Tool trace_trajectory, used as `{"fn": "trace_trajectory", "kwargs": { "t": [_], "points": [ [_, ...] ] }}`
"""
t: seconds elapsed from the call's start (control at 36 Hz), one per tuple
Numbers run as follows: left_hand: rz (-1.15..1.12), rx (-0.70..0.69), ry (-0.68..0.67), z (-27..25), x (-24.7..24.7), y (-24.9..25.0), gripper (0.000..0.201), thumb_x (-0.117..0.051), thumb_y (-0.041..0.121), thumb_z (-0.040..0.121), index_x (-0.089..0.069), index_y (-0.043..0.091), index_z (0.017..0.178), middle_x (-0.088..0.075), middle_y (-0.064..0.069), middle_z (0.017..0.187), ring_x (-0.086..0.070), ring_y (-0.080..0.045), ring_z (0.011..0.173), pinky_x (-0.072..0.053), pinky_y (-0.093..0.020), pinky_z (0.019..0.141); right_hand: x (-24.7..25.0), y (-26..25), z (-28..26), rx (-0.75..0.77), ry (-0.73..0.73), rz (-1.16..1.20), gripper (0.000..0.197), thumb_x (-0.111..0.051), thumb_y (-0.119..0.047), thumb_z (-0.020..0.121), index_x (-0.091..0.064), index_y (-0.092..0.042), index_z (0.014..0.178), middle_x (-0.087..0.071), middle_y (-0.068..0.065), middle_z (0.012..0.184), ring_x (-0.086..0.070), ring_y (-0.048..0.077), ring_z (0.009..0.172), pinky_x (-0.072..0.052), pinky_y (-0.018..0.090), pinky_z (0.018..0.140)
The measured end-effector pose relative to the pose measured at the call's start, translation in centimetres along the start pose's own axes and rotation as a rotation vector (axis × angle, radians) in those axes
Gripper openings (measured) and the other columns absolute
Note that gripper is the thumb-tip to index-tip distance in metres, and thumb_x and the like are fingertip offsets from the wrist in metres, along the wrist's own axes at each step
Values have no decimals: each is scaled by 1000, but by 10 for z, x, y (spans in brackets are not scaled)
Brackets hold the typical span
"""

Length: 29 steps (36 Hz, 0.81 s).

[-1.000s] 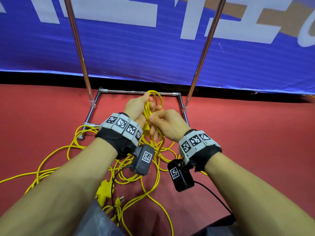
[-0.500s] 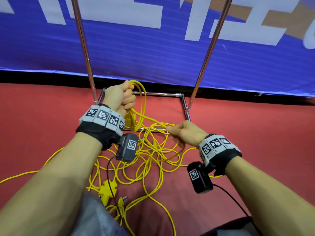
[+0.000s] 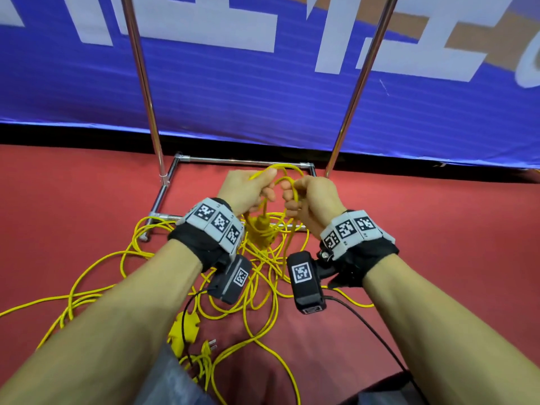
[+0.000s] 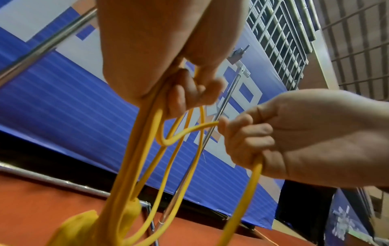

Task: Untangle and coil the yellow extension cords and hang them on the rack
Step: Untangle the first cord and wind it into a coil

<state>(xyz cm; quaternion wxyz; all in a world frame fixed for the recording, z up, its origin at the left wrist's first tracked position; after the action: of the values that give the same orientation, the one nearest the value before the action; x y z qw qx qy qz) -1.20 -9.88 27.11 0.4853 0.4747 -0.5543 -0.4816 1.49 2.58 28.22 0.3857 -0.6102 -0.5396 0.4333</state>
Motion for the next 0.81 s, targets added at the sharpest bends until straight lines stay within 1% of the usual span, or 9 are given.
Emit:
{"fn": "trace_trajectory", "kwargs": {
  "t": [0.08,0.19,0.28,0.36,0.44,0.5,0.58,0.67,0.81],
  "points": [
    [-82,41,0,-1,-6,-2,35,-57,35,96,-66,8,76,-56,2,53,-30,-6,32,-26,-18,36,-8,-5,-9,24,-90,-87,28,-34,0,96,-52,-3,74,-46,11,62,-42,18,46,-38,26,44],
    [-174,181,-59,-3,-18,-13,50,-67,50,85,-57,10,57,-45,-9,49,-34,-18,37,-31,-26,44,-9,-2,-13,140,-200,-262,28,-37,-3,100,-52,0,77,-58,9,53,-55,17,40,-49,26,45],
    [-244,243,-24,-5,-21,-18,46,-72,32,84,-52,5,53,-38,-10,38,-35,-20,36,-32,-24,43,-8,6,-10,201,-198,-398,37,-42,-11,101,-58,-2,69,-63,4,52,-61,23,47,-55,33,53],
    [-213,205,117,0,-9,-15,32,-74,24,78,-64,9,52,-41,-9,41,-34,-21,41,-27,-28,47,-8,9,-8,200,-184,-423,43,-43,-23,103,-58,-6,67,-60,4,49,-61,22,47,-54,31,51],
    [-275,144,230,6,9,-9,29,-72,25,76,-67,14,50,-50,-17,67,-33,-17,36,-25,-26,44,-4,15,-11,129,-226,-465,42,-39,-26,104,-56,-6,70,-59,6,52,-58,18,44,-50,27,53],
    [-352,108,273,12,23,-8,29,-70,23,80,-67,14,53,-50,-18,75,-32,-13,33,-25,-24,41,1,21,-13,93,-277,-506,38,-39,-22,104,-55,-7,73,-59,9,57,-55,19,45,-46,28,54],
    [-426,78,247,17,29,-11,26,-63,20,92,-64,7,69,-53,-10,67,-30,-9,32,-24,-19,36,10,25,-13,144,-284,-583,31,-43,-18,102,-56,-9,76,-59,8,62,-52,19,48,-43,28,53],
    [-424,110,232,14,23,-14,29,-63,24,93,-63,3,73,-56,-3,53,-29,-8,32,-22,-19,38,14,19,-9,249,-207,-621,29,-45,-19,101,-58,-10,76,-58,3,56,-48,19,46,-44,29,52],
    [-375,146,168,4,1,-14,32,-66,26,91,-62,1,71,-57,-10,64,-30,-7,30,-23,-16,35,10,4,-7,353,-104,-582,31,-45,-19,100,-59,-13,73,-57,2,52,-44,14,40,-38,25,44]
  ]
}}
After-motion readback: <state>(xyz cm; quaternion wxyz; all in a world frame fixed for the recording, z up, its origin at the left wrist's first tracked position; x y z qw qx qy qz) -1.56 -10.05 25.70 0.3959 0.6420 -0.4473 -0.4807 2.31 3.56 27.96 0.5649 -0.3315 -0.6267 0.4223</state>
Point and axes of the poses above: each hand's wrist, its own z-axis towards the middle knuckle, its own x-axis out of the back of the hand, y = z × x, the point moved 6 cm from there along z, towards the middle knuckle
